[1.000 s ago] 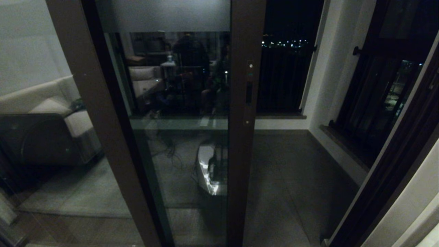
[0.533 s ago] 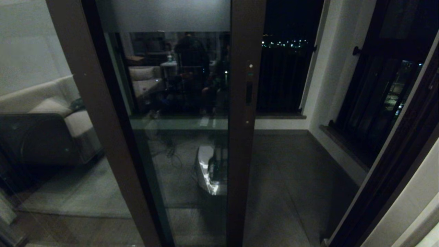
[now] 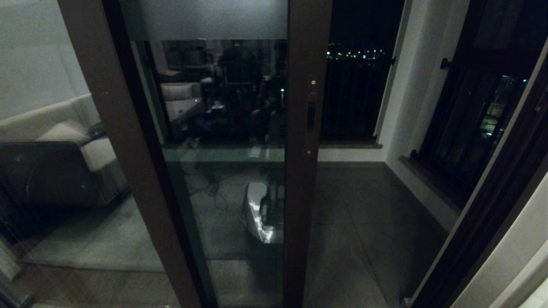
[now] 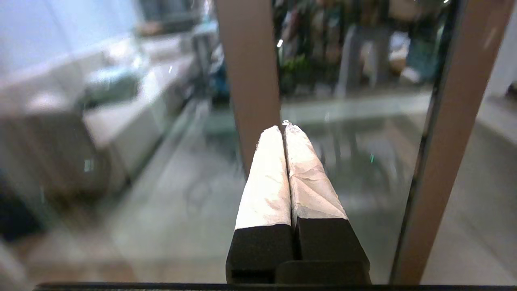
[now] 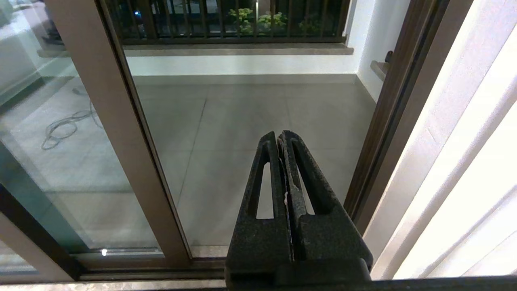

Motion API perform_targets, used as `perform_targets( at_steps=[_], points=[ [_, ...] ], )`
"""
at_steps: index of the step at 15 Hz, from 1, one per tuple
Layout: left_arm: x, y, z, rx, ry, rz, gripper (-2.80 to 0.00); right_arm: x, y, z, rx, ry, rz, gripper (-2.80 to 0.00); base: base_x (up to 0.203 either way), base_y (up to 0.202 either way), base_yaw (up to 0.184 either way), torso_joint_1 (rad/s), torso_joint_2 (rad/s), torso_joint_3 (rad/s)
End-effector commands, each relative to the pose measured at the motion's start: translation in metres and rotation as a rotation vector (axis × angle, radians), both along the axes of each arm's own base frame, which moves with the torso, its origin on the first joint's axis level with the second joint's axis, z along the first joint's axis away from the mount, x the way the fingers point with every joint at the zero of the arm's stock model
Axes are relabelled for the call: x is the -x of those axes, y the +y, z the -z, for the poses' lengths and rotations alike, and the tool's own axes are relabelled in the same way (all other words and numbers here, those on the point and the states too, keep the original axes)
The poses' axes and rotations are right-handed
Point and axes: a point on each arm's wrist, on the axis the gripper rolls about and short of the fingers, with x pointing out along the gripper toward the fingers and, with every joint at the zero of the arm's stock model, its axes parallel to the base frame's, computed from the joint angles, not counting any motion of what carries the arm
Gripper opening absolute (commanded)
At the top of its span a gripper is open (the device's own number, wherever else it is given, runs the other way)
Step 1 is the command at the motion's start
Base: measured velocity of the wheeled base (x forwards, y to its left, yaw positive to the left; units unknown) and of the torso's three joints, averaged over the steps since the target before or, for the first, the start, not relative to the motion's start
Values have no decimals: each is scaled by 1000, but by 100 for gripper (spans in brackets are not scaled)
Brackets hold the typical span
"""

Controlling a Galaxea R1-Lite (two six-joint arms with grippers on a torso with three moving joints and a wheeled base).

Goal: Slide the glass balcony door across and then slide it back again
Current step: Open the slid door

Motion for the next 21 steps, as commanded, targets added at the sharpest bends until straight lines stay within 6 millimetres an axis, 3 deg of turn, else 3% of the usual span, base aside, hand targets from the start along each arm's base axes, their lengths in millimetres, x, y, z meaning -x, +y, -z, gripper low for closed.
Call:
perform_targets(
  at_steps=[1, 3, 4, 6, 7, 10, 13, 15, 18, 21],
  points=[
    [-69, -1, -53, -6, 112, 50, -280, 0, 0, 0, 0, 1, -1, -280, 0, 0, 0, 0, 0, 0],
    [-126, -11, -80, 5, 155, 165, -280, 0, 0, 0, 1, 1, -1, -280, 0, 0, 0, 0, 0, 0],
    [-156, -22, -85, 20, 196, 214, -280, 0, 0, 0, 1, 1, -1, -280, 0, 0, 0, 0, 0, 0],
    [-210, -58, -95, 42, 239, 338, -280, 0, 0, 0, 1, 1, -1, -280, 0, 0, 0, 0, 0, 0],
    [-227, -80, -106, 53, 223, 402, -280, 0, 0, 0, 1, 1, -1, -280, 0, 0, 0, 0, 0, 0],
    [-252, -151, -128, 113, 201, 606, -280, 0, 0, 0, 1, 1, -1, -280, 0, 0, 0, 0, 0, 0],
    [-272, -207, -111, 138, 296, 713, -280, 0, 0, 0, 1, 1, -1, -280, 0, 0, 0, 0, 0, 0],
    [-296, -240, -92, 145, 345, 733, -280, 0, 0, 0, 1, 1, -1, -280, 0, 0, 0, 0, 0, 0],
    [-325, -272, -75, 169, 320, 748, -280, 0, 0, 0, 1, 1, -1, -280, 0, 0, 0, 0, 0, 0],
    [-344, -290, -61, 190, 298, 752, -280, 0, 0, 0, 1, 1, -1, -280, 0, 0, 0, 0, 0, 0]
  ],
)
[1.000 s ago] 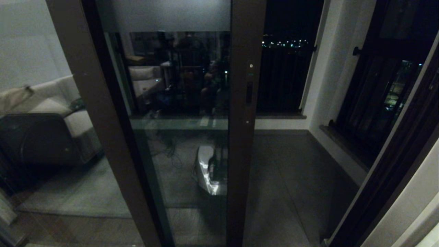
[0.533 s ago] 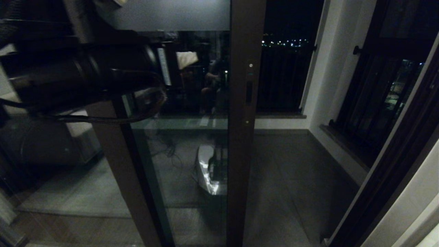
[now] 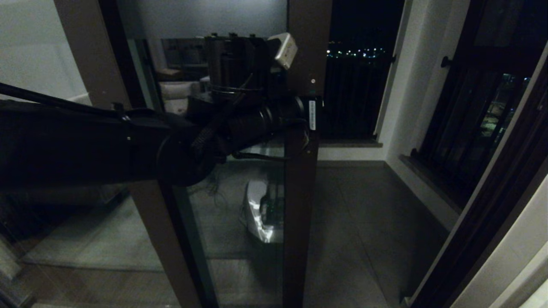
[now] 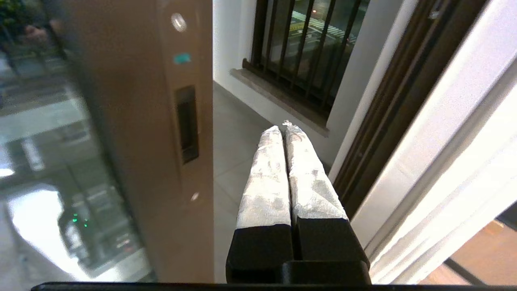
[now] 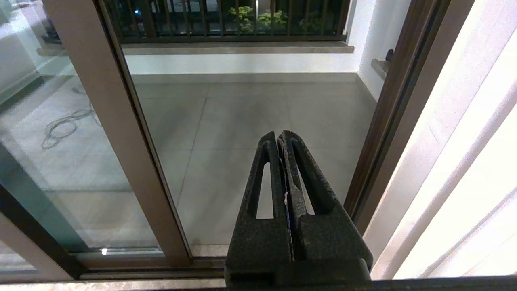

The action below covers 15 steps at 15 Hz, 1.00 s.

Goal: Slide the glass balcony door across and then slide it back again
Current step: Open the slid door

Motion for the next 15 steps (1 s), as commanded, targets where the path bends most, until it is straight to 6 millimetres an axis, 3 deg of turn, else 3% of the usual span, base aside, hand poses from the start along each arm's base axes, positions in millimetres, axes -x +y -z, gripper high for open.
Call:
perform_targets(
  at_steps=[1, 5, 10, 15],
  points=[
    [-24, -23, 26, -9, 27, 1, -280, 0, 0, 0, -1, 0, 0, -280, 0, 0, 0, 0, 0, 0],
    [-52, -48, 34, 49, -8, -65, -280, 0, 0, 0, 0, 0, 0, -280, 0, 0, 0, 0, 0, 0],
    [-49, -73, 51, 18, -14, -39, -280, 0, 0, 0, 1, 0, 0, -280, 0, 0, 0, 0, 0, 0],
    [-53, -76, 59, -52, -60, -98, -280, 0, 0, 0, 1, 0, 0, -280, 0, 0, 0, 0, 0, 0]
  ],
)
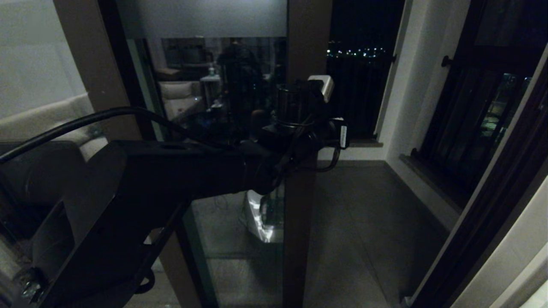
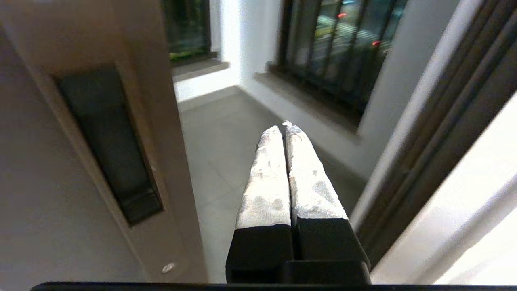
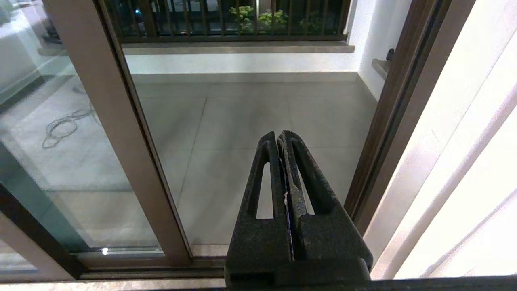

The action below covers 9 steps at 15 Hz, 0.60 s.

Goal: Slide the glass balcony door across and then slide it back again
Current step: Open the slid door

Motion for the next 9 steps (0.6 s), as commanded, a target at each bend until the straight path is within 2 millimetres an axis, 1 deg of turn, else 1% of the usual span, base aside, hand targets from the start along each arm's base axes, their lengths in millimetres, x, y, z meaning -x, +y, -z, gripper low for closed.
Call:
perform_targets(
  at_steps=[1, 5, 7, 9],
  points=[
    [-5, -2, 10, -47, -23, -78, -280, 0, 0, 0, 1, 0, -1, -280, 0, 0, 0, 0, 0, 0],
    [-10, -2, 15, -49, -45, -150, -280, 0, 0, 0, 1, 0, -1, -280, 0, 0, 0, 0, 0, 0],
    [-15, -2, 23, -74, -46, -201, -280, 0, 0, 0, 1, 0, -1, -280, 0, 0, 0, 0, 0, 0],
    [-20, 2, 25, -78, -46, -219, -280, 0, 0, 0, 1, 0, -1, -280, 0, 0, 0, 0, 0, 0]
  ],
)
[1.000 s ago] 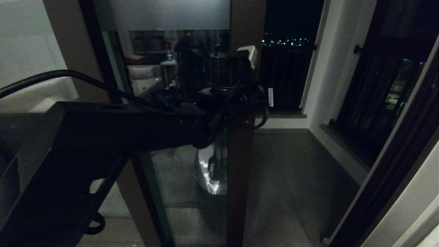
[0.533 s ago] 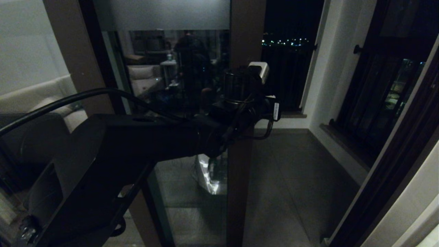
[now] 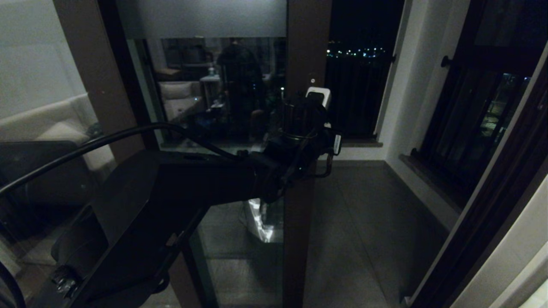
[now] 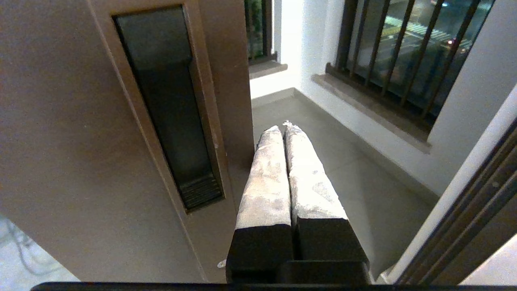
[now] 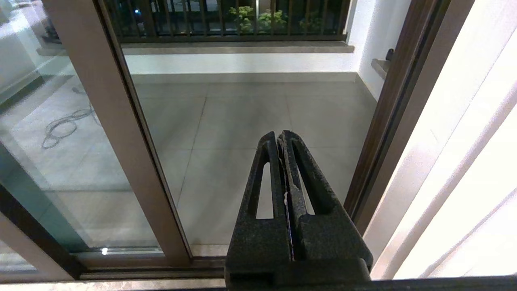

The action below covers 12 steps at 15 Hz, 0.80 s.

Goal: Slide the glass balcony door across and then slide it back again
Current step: Open the slid door

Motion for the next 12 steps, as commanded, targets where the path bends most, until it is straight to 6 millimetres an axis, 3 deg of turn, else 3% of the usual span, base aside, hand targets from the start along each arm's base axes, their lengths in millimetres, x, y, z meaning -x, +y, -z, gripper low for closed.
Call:
perform_targets(
  at_steps=[1, 12],
  points=[
    [-4, 3, 2, -3, 1, -16, -280, 0, 0, 0, 1, 1, -1, -280, 0, 0, 0, 0, 0, 0],
    [-13, 17, -4, 6, -6, -94, -280, 0, 0, 0, 1, 1, -1, -280, 0, 0, 0, 0, 0, 0]
  ],
)
